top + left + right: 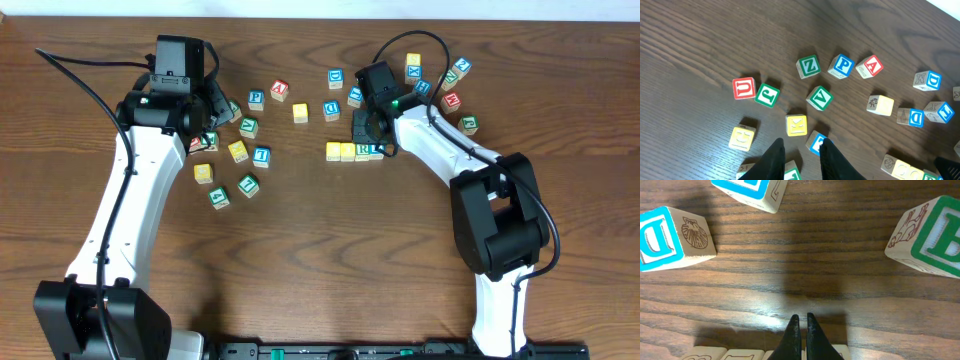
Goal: Spell out CORL
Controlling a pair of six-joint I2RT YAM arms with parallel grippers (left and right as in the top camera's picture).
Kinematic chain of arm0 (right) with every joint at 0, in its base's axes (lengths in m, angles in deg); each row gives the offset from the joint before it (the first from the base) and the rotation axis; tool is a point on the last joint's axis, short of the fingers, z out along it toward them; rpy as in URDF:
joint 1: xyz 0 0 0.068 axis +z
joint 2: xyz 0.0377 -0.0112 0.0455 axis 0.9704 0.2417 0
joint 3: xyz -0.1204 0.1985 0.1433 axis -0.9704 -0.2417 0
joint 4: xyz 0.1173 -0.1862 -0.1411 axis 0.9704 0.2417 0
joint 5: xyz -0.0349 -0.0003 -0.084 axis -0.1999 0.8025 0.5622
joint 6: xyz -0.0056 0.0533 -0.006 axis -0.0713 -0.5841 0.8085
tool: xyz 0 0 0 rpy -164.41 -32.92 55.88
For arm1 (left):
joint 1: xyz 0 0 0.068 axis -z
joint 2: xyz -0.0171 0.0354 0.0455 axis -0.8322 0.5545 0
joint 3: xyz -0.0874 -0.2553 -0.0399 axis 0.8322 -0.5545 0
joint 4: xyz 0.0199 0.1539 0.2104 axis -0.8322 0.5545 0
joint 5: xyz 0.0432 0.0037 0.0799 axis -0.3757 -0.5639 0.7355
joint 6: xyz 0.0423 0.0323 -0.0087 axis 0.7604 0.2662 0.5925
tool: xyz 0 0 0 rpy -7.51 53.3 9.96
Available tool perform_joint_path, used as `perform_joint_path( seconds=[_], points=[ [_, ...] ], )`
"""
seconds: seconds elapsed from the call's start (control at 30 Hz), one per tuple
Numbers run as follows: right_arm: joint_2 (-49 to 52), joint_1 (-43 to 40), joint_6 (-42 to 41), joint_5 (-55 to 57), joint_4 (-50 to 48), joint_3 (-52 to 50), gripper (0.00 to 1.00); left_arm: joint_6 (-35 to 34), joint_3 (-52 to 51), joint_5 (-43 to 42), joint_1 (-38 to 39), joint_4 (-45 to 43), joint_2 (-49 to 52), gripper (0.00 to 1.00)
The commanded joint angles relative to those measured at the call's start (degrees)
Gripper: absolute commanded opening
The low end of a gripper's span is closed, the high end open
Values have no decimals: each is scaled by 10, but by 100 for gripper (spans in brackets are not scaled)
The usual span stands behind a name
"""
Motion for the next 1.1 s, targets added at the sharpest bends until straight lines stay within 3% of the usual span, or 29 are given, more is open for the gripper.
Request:
perform_joint_path(
  seconds=[0.0, 1.07],
  points=[
    [-9, -4, -7, 7, 3, 3, 1, 0, -9, 9, -1, 2, 3, 24],
    [-9, -4, -7, -7, 19, 3, 1, 0, -9, 9, -1, 2, 3, 25]
  ],
)
